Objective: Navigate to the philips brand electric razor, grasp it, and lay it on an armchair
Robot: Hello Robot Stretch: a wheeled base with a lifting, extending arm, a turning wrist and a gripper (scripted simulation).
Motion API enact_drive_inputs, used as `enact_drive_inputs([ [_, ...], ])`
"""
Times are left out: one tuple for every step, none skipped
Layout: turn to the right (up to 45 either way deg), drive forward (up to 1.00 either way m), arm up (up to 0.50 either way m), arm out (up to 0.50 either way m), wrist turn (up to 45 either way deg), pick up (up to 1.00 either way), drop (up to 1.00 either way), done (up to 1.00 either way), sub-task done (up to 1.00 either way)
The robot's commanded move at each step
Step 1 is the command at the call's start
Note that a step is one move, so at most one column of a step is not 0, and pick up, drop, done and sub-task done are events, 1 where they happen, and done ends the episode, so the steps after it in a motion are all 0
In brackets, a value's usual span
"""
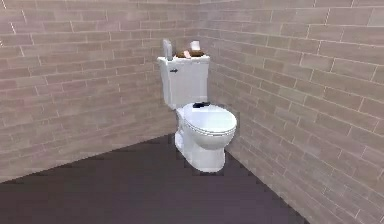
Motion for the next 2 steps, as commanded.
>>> enact_drive_inputs([
  [0.0,0.85,0.00,0.00,0.0,0.00,0.00,0.00,0.00],
  [-45.0,0.00,0.00,0.00,0.0,0.00,0.00,0.00,0.00],
])
